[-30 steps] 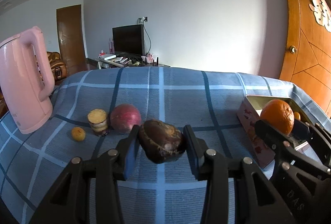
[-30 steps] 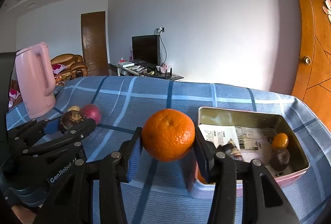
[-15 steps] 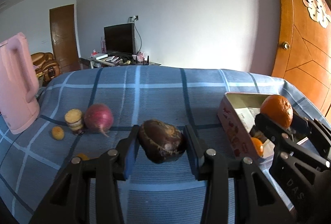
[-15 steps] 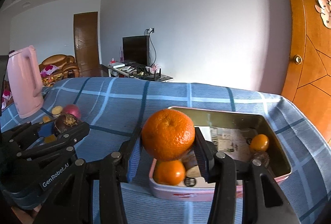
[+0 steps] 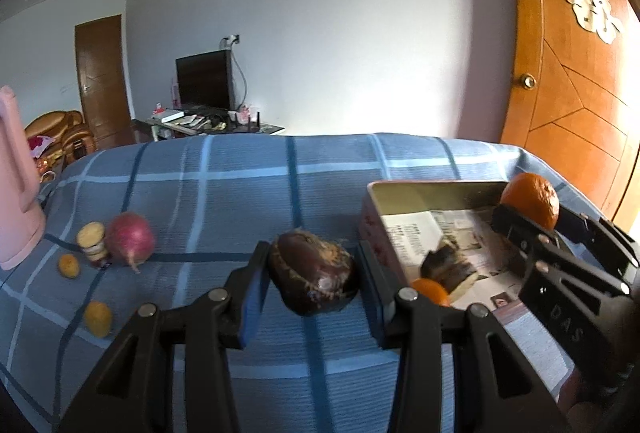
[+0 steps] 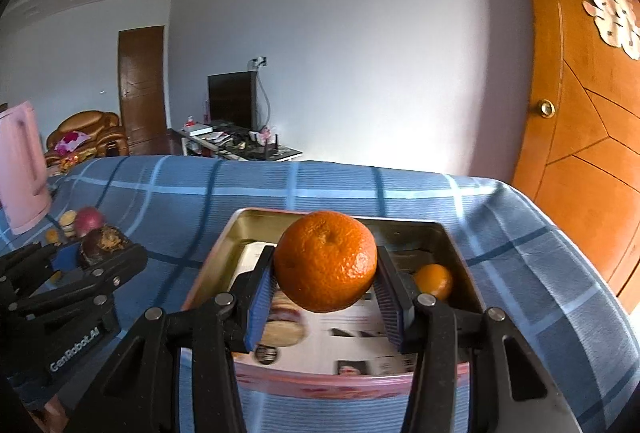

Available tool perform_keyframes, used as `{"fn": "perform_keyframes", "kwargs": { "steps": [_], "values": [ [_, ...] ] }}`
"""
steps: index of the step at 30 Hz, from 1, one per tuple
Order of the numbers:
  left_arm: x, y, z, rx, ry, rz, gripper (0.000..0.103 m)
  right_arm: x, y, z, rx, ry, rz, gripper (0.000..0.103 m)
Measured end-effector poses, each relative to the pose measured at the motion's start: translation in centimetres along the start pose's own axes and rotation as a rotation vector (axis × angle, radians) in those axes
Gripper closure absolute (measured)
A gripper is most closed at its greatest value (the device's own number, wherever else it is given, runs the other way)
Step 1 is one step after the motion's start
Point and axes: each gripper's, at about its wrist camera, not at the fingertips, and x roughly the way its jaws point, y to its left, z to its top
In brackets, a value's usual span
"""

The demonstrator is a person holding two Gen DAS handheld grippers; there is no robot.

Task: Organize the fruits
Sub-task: 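Carry the orange in the right tool while the left tool carries the dark fruit to the tin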

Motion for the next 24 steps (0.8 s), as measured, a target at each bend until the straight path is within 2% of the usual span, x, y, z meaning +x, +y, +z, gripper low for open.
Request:
{"fn": "perform_keyframes", "kwargs": {
  "steps": [8, 14, 21, 24],
  "values": [
    [1.0, -2.7, 0.7, 0.047, -0.009, -0.053, 0.059, 0.2, -3.8, 0.3, 0.028, -0.009, -0.075, 0.054],
    [2.1, -3.8, 1.4, 0.041, -0.004, -0.085, 0.059, 0.1, -7.8, 0.7, 0.100, -0.020, -0.127, 0.054],
    [3.7, -5.8, 2.8, 0.042, -0.002, -0.125, 0.059, 0.2, -11.2, 1.5, 0.181, -0.042, -0.155, 0.054],
    [4.4, -7.3, 3.2, 0.055, 0.004, -0.136, 0.059, 0.7, -11.4, 1.6, 0.189, -0.040, -0.157, 0.054]
  ]
}}
